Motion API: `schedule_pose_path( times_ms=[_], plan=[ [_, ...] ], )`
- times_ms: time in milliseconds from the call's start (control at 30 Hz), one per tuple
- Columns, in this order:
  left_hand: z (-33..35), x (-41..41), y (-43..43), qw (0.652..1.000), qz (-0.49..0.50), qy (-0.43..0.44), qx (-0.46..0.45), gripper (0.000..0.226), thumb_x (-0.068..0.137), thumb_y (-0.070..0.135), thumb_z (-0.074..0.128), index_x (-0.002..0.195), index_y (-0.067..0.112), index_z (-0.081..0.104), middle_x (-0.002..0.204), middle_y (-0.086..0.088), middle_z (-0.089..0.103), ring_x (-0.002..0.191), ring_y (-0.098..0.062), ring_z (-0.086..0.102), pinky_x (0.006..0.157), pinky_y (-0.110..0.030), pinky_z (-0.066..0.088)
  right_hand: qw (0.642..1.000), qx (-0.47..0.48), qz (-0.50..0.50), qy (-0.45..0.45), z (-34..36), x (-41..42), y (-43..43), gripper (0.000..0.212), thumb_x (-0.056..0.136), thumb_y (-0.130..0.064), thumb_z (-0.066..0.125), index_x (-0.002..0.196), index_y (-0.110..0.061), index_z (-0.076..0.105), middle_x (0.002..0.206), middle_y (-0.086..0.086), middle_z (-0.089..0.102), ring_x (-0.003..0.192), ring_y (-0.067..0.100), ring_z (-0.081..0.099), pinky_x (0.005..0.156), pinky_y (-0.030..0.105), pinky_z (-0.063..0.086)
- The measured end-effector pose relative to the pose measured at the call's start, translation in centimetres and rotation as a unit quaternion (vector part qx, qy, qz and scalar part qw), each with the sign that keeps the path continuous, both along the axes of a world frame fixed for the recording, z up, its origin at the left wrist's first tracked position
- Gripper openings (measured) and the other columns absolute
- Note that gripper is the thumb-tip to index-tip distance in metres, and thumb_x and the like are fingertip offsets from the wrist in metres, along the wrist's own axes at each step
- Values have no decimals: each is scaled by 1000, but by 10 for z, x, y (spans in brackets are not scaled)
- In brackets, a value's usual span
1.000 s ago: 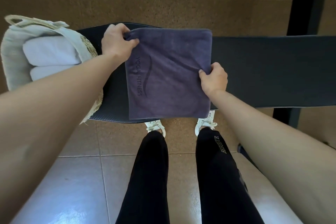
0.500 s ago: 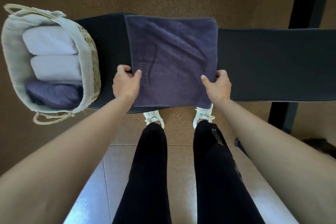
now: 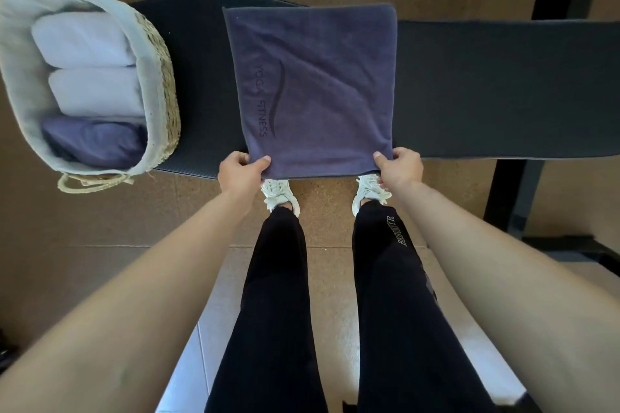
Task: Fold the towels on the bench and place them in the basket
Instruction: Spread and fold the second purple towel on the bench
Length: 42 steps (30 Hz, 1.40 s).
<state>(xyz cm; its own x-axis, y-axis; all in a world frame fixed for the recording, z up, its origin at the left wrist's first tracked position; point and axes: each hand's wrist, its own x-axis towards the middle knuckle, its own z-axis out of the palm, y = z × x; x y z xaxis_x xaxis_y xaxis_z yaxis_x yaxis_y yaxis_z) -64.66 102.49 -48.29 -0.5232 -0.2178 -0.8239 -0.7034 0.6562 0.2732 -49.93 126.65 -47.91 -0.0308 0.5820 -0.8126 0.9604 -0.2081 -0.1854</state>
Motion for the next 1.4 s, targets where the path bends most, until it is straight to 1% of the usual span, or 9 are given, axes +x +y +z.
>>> schedule_pose_path(
  times_ms=[133,233,367,500,600,700,867,1000,1400],
  plan=[
    [10,19,-9,999,38,2,-20,28,88,27,80,106,14,62,107,-7,72,83,-21,72,80,-39,64,999,-29,0,-39,5,11,-5,21,95,-28,68,76,-21,61,86,9,74,72,27,73,78,44,63],
    [22,27,-15,999,32,19,-30,37,95,27,72,127,17,55,115,-9,69,89,-22,72,70,-31,62,999,-19,1,-26,11,18,-9,8,94,-26,67,95,-23,59,96,4,71,86,30,73,84,48,62],
    [40,19,-20,999,41,26,26,21,102,21,62,121,23,53,96,-7,71,66,-15,67,58,-25,55,996,-5,-7,90,27,21,-4,45,97,-20,62,138,-35,52,99,3,70,79,21,69,73,36,59],
    [49,-6,-22,988,87,-54,115,22,105,7,50,105,18,70,97,-7,69,61,-12,57,53,-21,48,984,-52,-35,164,48,7,14,25,101,-7,56,118,-12,73,91,4,70,52,8,64,52,20,54],
    [50,-26,-25,977,100,-103,158,45,94,-11,42,107,15,76,100,-11,67,69,-14,55,61,-24,47,967,-116,-121,192,56,-8,31,37,92,10,48,109,-9,74,97,11,74,71,15,75,67,24,58],
    [48,-41,-24,978,59,-93,176,65,79,-28,44,110,19,77,107,-10,69,81,-15,59,66,-24,47,964,-124,-85,218,56,-21,45,52,86,22,43,119,-8,70,103,10,76,88,19,77,80,25,60],
    [41,-58,-4,989,-22,18,147,31,90,2,75,114,22,77,105,-2,74,86,-11,67,72,-21,52,973,-27,-2,228,50,-46,58,11,94,-8,70,105,-8,74,86,5,77,75,13,75,66,19,58],
    [36,-75,16,987,-45,69,138,19,94,18,75,113,20,77,103,1,73,91,-12,66,74,-23,53,974,86,102,181,31,-66,68,23,93,-40,68,97,-19,77,94,-4,73,89,13,70,84,34,61],
    [27,-132,53,975,-119,173,73,28,103,35,61,119,14,68,114,0,72,106,-15,66,87,-25,54,965,116,117,204,19,-118,89,17,103,-31,59,109,-18,68,105,-3,71,97,14,68,92,39,60]
  ],
)
